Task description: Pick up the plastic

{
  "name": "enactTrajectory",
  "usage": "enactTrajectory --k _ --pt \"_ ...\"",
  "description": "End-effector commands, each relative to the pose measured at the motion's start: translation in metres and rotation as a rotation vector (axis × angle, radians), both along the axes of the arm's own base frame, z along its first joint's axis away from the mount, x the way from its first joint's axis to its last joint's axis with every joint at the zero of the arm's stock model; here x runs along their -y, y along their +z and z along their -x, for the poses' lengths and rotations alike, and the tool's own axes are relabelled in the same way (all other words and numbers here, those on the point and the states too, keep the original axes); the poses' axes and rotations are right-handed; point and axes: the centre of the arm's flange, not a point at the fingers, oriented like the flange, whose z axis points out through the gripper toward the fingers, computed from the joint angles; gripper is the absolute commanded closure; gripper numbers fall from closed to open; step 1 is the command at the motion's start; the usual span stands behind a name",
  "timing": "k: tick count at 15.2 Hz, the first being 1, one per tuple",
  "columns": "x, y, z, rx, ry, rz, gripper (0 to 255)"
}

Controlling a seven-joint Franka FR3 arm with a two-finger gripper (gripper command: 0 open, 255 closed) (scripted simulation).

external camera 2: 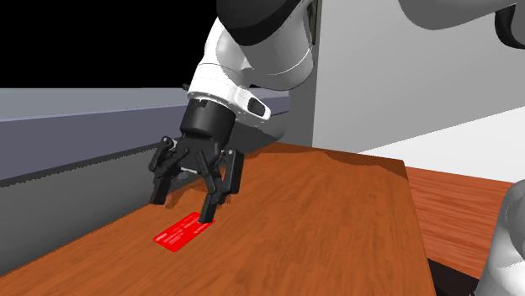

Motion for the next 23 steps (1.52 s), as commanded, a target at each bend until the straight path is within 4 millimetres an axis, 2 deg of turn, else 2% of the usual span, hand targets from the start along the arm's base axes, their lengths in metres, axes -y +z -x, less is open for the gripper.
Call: enactTrajectory --k 1,8,10,11,20,23 --pt "-0.014 -0.006 -0.015 -0.031 -0.057 -0.021 0" --pt "-0.014 -0.043 -0.015 -0.031 -0.057 -0.021 0" --pt "-0.014 -0.046 -0.015 -0.031 -0.057 -0.021 0" --pt "-0.014 -0.046 -0.014 -0.031 -0.057 -0.021 255" --pt "-0.014 -0.046 -0.015 -0.031 -0.057 -0.021 255" --pt "-0.014 -0.030 -0.015 -0.031 -0.057 -0.021 255"
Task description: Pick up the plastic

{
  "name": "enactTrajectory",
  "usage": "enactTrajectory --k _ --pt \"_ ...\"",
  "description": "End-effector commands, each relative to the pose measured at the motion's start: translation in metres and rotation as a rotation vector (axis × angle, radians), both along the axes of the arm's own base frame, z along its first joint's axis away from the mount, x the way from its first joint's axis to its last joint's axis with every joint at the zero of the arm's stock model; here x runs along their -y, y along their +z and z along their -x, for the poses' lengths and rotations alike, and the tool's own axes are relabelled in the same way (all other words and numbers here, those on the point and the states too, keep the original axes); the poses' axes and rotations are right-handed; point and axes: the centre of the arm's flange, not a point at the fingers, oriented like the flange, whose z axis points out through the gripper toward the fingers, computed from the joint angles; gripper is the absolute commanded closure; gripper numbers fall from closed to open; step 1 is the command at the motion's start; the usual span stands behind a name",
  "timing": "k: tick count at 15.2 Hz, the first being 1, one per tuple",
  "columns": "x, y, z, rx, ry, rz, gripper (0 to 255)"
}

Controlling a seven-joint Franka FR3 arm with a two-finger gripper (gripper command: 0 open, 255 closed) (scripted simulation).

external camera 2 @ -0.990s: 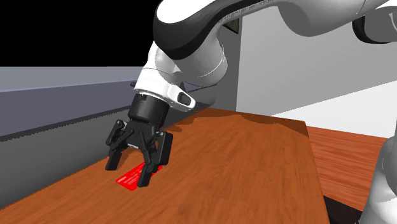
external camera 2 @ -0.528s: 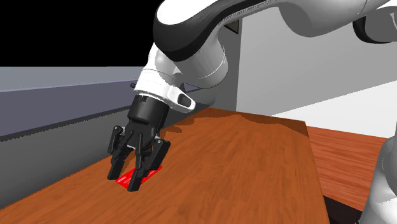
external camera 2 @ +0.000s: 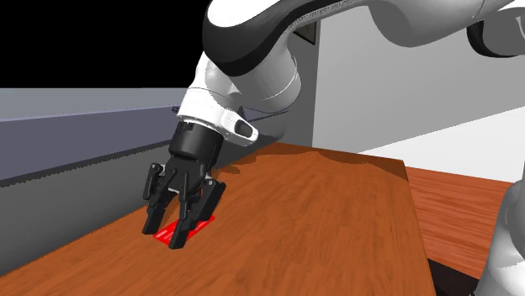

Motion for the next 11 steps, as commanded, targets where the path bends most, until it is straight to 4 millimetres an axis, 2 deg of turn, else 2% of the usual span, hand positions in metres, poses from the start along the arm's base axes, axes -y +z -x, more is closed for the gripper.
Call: enactTrajectory --k 1,11 --pt "0.000 0.009 0.000 -0.002 0.000 0.001 255" --pt "0.000 0.062 0.000 -0.002 0.000 0.001 255"
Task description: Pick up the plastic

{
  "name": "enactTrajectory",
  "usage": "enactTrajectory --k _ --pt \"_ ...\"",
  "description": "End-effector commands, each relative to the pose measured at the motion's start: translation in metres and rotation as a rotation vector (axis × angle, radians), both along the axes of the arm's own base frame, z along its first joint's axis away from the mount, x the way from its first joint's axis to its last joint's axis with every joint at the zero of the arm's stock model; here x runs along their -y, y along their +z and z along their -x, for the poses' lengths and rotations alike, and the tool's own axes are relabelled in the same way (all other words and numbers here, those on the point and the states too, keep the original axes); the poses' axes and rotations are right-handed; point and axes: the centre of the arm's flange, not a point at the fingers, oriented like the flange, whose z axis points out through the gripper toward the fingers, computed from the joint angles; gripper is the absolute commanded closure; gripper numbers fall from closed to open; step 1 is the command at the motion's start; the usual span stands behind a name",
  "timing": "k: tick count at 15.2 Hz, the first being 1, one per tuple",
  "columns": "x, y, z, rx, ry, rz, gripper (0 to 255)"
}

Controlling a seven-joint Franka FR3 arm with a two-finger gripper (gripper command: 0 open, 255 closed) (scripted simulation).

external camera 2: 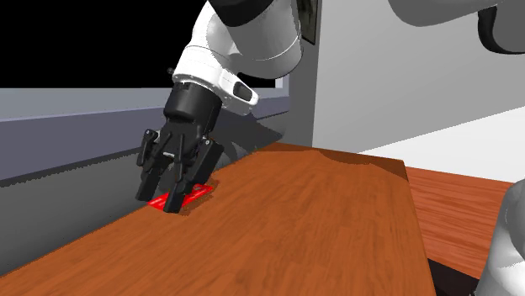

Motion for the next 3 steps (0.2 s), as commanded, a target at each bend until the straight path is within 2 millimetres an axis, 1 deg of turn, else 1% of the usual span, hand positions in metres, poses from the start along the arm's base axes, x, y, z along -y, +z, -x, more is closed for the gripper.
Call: enactTrajectory --k 1,3 --pt "0.0002 0.0102 -0.0009 0.000 0.000 0.000 255" --pt "0.0002 0.0110 -0.0009 0.000 0.000 0.000 255"
